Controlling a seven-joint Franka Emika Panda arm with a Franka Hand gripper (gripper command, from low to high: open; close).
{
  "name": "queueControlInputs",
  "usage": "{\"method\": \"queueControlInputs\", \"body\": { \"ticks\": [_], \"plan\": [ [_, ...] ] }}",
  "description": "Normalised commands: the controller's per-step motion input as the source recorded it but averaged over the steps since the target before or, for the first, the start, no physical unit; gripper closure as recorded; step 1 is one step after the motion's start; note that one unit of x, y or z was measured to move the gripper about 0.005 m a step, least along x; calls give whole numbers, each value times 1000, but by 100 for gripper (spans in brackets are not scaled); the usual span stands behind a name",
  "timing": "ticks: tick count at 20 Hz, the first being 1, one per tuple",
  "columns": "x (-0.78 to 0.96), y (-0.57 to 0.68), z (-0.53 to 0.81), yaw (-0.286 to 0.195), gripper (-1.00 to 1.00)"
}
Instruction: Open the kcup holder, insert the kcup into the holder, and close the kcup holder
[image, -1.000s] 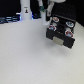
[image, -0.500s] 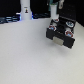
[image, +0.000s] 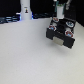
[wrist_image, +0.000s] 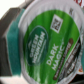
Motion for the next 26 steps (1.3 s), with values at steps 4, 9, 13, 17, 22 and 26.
{"method": "queueControlInputs", "body": {
  "ticks": [4, 9, 13, 17, 22, 26],
  "plan": [
    [-94, 385, -170, 44, 100],
    [-101, 261, -254, 42, 100],
    [0, 179, -234, 29, 100],
    [2, 189, -206, 22, 100],
    [3, 157, -186, 17, 100],
    [17, 26, -196, 4, 100]
  ]
}}
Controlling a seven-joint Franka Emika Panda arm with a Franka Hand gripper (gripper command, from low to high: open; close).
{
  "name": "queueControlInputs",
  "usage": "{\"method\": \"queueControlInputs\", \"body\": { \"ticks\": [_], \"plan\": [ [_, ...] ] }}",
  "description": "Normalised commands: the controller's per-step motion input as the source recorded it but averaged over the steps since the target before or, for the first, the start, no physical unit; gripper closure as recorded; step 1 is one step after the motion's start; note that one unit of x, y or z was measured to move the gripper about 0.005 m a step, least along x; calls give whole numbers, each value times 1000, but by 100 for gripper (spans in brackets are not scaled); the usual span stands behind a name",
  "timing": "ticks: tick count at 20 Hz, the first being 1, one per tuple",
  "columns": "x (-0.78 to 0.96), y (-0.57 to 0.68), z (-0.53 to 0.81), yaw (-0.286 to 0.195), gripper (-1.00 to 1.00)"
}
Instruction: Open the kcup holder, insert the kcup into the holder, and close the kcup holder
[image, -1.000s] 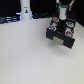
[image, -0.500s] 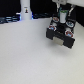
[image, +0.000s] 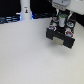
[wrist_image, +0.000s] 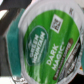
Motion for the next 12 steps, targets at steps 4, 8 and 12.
{"method": "queueControlInputs", "body": {
  "ticks": [4, 8, 12],
  "plan": [
    [27, 211, -216, 26, 100],
    [42, 49, -232, 2, 100],
    [60, 131, -207, 6, 100]
  ]
}}
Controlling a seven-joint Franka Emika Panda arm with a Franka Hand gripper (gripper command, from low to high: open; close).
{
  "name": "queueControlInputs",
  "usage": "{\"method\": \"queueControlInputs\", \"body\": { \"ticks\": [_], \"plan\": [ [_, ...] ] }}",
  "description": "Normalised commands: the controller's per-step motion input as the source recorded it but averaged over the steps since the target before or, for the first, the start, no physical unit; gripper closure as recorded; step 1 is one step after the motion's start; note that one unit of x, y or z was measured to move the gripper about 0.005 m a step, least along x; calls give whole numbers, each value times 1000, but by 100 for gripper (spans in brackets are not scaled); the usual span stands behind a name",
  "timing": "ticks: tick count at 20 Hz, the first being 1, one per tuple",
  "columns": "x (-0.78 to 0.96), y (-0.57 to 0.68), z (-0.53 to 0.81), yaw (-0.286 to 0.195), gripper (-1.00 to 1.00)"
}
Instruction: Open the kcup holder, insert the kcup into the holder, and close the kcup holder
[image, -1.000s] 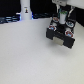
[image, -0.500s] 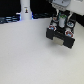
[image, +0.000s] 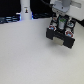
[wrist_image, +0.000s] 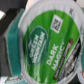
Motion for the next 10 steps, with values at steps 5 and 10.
{"method": "queueControlInputs", "body": {
  "ticks": [5, 10],
  "plan": [
    [46, 172, -2, 55, -100],
    [61, 169, 291, 64, -100]
  ]
}}
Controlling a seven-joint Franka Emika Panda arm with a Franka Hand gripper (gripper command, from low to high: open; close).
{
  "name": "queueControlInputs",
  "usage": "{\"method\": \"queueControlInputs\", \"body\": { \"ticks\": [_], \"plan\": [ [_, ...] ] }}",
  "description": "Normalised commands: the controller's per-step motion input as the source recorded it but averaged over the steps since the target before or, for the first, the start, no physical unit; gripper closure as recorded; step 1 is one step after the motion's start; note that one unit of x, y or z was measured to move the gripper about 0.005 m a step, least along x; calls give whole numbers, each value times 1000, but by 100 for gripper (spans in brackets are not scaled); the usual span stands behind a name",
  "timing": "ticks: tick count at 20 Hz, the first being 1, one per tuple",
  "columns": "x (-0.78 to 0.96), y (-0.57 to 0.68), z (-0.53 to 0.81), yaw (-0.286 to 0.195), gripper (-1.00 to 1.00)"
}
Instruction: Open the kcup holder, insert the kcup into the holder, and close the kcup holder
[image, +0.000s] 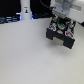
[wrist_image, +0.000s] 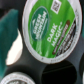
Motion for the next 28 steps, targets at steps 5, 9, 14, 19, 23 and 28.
{"method": "queueControlInputs", "body": {
  "ticks": [5, 9, 14, 19, 23, 28],
  "plan": [
    [145, -24, 587, 101, -100],
    [332, -291, 503, 135, -100],
    [415, -323, 311, 103, -100],
    [529, -342, 215, 63, -100],
    [621, -380, 211, 31, -100],
    [630, -370, 179, 27, -100]
  ]
}}
